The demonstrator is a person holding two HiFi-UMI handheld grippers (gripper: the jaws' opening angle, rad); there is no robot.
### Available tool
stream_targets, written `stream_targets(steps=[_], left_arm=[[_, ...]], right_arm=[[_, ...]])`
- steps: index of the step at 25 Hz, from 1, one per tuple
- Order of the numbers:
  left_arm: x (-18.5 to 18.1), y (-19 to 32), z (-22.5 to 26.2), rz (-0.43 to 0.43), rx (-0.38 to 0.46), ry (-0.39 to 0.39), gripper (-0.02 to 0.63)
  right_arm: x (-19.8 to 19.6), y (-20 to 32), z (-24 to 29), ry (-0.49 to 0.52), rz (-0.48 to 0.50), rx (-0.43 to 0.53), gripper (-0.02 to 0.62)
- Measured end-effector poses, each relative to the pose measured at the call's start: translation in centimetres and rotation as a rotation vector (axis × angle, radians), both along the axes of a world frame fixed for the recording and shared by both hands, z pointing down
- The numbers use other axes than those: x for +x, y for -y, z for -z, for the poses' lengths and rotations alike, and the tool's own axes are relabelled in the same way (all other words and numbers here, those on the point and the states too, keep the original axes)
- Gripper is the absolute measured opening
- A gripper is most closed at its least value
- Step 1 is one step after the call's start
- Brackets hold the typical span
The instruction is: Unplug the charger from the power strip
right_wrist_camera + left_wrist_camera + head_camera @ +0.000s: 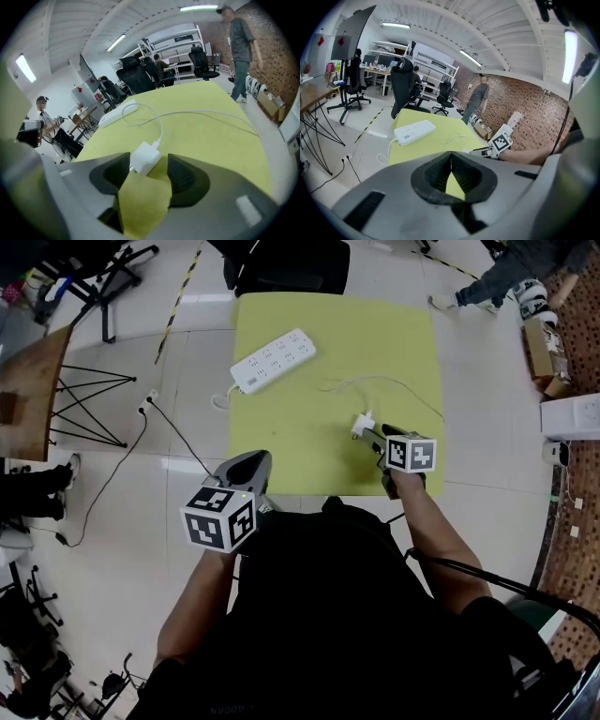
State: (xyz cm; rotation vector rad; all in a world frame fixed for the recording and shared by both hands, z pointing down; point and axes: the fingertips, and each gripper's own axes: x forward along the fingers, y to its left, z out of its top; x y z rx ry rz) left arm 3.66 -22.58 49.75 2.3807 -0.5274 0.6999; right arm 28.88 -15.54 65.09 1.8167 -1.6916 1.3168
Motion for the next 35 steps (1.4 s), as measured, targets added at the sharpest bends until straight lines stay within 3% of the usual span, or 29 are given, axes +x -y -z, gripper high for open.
stream_targets(steps=[6,8,9,10,18,23,30,35], left_arm=[[-1.2,0.4,0.2,-0.028,0.007,-0.022,0.005],[-1.8,0.4,0.3,-0.037,0.006,-0.028,0.005],[-2.1,0.4,0.4,-0.042,0.005,-0.032,0.005],[-2.4,0.4,0.4,-0.047,0.004,-0.035,0.005],[-5.3,-0.6,0.1,-0.099,0.007,-0.06,0.005],[-5.8,-1.0,0.3,-0.128,0.035,-0.065,0.005],[-6.8,-3.7,2.5,-0.037,0.077,-0.088,0.005],[-8.3,-6.8,3.5,0.092,0.085,-0.095,0.005]], right_arm=[[-1.9,0.0,2.3,-0.029,-0.008,0.062,0.228],[-3.3,0.3,3.8,-0.039,0.001,0.102,0.151],[-4.2,0.4,4.7,-0.043,0.009,0.126,0.055],[-5.2,0.6,5.7,-0.044,0.022,0.152,0.002],[-15.0,1.0,13.7,0.016,0.12,0.362,0.002],[-17.9,0.2,16.4,0.01,0.16,0.424,0.002],[-18.4,-3.0,17.8,-0.009,0.238,0.44,0.002],[-19.2,-7.0,20.4,0.01,0.288,0.514,0.002]])
